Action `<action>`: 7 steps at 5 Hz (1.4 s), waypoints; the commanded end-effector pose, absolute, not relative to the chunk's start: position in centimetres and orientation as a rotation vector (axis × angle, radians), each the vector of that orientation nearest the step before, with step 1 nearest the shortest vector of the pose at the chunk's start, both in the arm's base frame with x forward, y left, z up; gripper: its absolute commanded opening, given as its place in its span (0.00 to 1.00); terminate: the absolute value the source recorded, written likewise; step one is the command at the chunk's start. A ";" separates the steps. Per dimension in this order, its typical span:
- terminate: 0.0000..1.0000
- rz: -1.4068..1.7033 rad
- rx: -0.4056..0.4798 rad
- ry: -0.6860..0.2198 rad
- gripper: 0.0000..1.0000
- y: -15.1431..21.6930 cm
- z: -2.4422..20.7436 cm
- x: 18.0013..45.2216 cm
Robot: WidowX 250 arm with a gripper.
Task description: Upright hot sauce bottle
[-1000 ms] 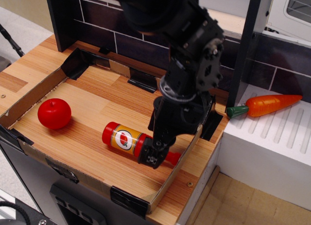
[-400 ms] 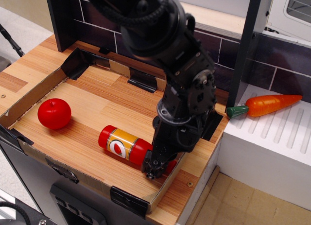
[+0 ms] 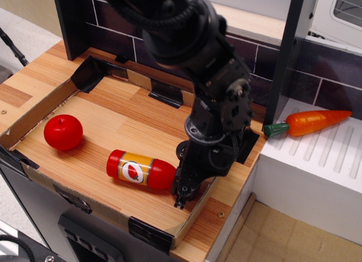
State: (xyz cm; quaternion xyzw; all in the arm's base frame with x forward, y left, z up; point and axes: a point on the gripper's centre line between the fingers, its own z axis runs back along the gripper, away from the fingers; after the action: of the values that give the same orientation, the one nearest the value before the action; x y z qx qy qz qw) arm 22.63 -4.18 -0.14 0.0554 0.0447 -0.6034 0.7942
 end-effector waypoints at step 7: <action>0.00 -1.067 -0.564 -0.787 0.00 3.0 12.2 24.6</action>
State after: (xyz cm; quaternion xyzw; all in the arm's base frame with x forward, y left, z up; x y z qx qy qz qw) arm 24.59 1.47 12.66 -0.2788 -0.3519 -0.4775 0.7552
